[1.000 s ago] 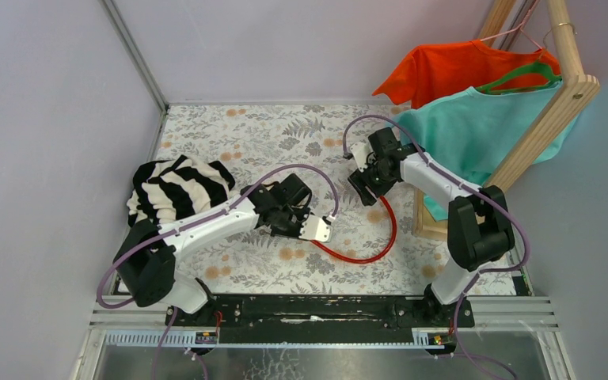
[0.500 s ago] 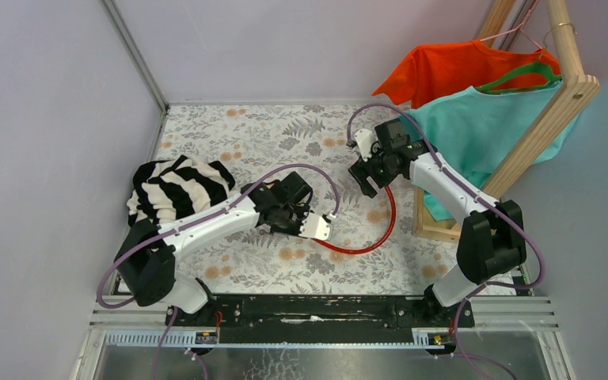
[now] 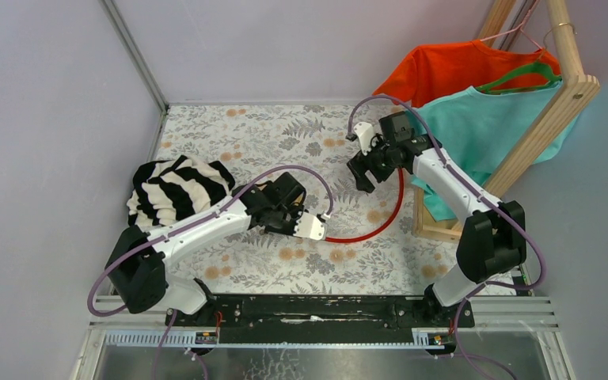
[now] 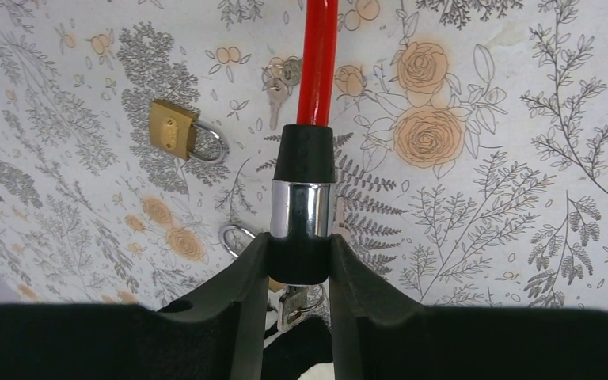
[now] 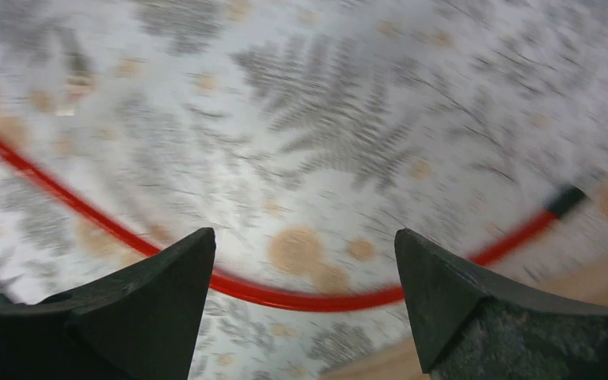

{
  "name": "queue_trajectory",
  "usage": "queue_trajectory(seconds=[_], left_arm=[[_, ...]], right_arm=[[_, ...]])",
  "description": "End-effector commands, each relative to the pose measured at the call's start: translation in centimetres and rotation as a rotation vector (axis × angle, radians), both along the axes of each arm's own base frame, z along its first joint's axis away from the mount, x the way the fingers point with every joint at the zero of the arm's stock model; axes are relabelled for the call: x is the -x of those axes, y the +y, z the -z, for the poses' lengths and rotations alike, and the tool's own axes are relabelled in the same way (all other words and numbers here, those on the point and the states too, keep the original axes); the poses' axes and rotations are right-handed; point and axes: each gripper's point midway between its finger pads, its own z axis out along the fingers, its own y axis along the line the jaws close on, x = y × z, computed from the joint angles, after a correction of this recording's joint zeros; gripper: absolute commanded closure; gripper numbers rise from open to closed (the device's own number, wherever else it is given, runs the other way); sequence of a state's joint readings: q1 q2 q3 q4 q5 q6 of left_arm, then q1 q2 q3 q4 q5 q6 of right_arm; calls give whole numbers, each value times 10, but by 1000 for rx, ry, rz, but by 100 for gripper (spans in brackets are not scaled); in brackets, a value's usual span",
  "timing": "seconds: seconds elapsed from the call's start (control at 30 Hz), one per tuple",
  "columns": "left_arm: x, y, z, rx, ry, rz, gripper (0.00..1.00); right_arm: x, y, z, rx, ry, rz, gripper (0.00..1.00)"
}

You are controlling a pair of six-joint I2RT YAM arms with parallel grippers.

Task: Lock with the key
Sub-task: Lock the lock.

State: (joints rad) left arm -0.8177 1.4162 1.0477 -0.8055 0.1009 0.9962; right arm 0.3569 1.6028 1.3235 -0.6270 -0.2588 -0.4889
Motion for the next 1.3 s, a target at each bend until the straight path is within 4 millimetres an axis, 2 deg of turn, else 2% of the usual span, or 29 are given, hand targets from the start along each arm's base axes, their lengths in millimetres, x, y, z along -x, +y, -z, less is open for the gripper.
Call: queue_trajectory(seconds=[0.0, 0.23, 0.43, 0.63, 0.73, 0.93, 1.0, 1.07, 1.27], left_arm=[[-20, -22, -32, 95, -76, 12, 100], [-28, -44, -66, 199, -97, 16, 100], [-29, -50, -76, 236, -98, 13, 100], [-30, -52, -84, 252, -106, 9, 100], [-30, -54, -86, 262, -103, 7, 100], [-33, -56, -87, 288, -100, -7, 96], [-38, -55, -92, 318, -97, -33, 91], [-48, -52, -99, 355, -102, -86, 82], [-78, -32, -125, 508, -85, -232, 42]], right_arm=[[53, 65, -34, -384, 132, -259, 11], [98, 107, -36, -662, 316, -445, 14], [121, 135, -26, -718, 394, -522, 16], [132, 146, -5, -705, 434, -520, 21], [131, 148, 4, -707, 456, -514, 33], [129, 150, -5, -712, 445, -550, 73], [123, 151, -11, -702, 410, -553, 88], [114, 153, -18, -692, 355, -547, 100], [80, 166, -36, -713, 220, -466, 100]])
